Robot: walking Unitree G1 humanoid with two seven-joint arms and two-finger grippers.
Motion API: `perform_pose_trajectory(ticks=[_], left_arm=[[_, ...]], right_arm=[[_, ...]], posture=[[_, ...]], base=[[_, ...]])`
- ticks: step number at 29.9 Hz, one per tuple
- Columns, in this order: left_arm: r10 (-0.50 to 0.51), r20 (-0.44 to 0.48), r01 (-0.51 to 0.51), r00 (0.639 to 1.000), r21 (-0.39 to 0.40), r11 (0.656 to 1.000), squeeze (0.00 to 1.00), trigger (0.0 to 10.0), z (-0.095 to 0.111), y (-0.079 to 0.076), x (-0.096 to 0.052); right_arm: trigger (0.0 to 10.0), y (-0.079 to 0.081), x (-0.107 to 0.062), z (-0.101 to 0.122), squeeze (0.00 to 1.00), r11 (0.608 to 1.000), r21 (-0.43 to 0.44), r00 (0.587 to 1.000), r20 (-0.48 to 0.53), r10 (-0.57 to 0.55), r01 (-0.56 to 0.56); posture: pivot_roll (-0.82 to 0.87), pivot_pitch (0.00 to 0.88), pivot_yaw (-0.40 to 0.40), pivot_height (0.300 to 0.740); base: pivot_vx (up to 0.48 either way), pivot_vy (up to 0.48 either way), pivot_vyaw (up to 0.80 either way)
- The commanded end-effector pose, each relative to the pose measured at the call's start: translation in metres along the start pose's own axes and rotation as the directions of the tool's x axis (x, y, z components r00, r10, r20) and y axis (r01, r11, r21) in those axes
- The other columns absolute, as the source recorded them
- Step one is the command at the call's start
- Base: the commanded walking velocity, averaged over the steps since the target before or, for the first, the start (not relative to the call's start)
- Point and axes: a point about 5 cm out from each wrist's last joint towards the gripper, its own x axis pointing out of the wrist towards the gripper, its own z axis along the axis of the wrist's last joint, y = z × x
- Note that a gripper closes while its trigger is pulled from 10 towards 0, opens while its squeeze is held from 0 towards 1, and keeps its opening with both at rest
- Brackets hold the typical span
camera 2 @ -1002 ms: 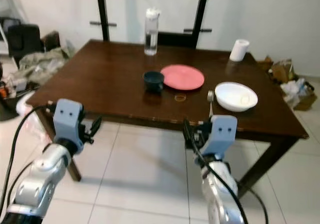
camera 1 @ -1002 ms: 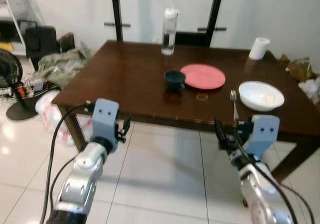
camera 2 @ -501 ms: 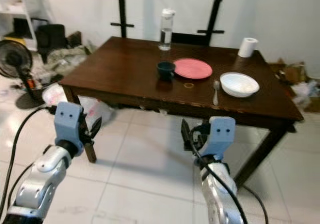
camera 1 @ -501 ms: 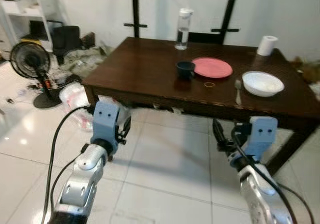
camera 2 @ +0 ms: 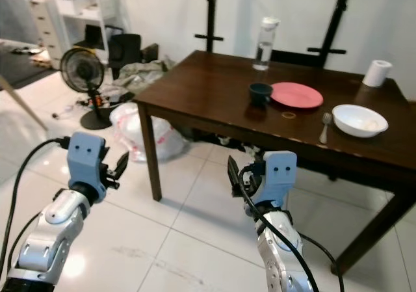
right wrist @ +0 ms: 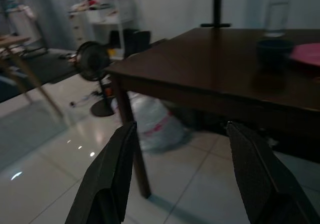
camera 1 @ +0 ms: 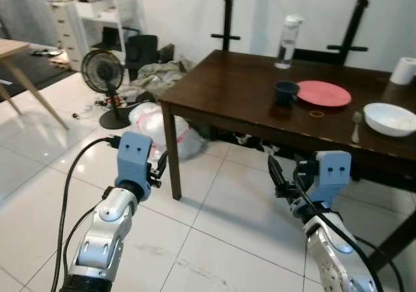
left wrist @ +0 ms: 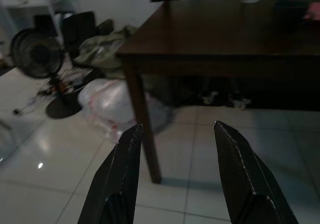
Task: Setting the table
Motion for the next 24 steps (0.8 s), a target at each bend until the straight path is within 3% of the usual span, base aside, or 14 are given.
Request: perform_pose_trajectory(ticks=[1,15,20,24], left_arm=[[0.001,-0.014,-0.001,1.000,-0.002,1.000,0.00,10.0,-0.004,0.001,-0.001],[-0.035,-0.051,0.034,0.998,-0.009,0.999,0.00,10.0,-0.013,-0.007,-0.004],[-0.102,-0.180,0.100,0.978,-0.019,0.995,0.00,10.0,-0.051,-0.027,-0.012],[-0.149,-0.218,0.146,0.965,-0.031,0.989,0.00,10.0,-0.064,-0.038,-0.014]], right_arm=[[10.0,0.002,-0.002,-0.001,0.00,1.000,-0.005,1.000,-0.005,0.013,-0.013],[10.0,0.008,-0.005,-0.007,0.00,0.998,-0.009,0.998,-0.028,0.063,-0.063],[10.0,-0.011,-0.017,-0.047,0.00,0.997,-0.058,0.983,-0.175,-0.052,0.042],[10.0,-0.021,-0.026,-0.066,0.00,0.991,-0.092,0.962,-0.248,-0.116,0.096]], posture=[[0.04,0.049,0.073,0.740],[0.05,0.047,0.074,0.740],[0.06,0.055,0.064,0.740],[0.06,0.055,0.062,0.740]], base=[[0.000,0.000,0.79],[0.000,0.000,0.79],[0.000,0.000,0.79],[0.000,0.000,0.78]])
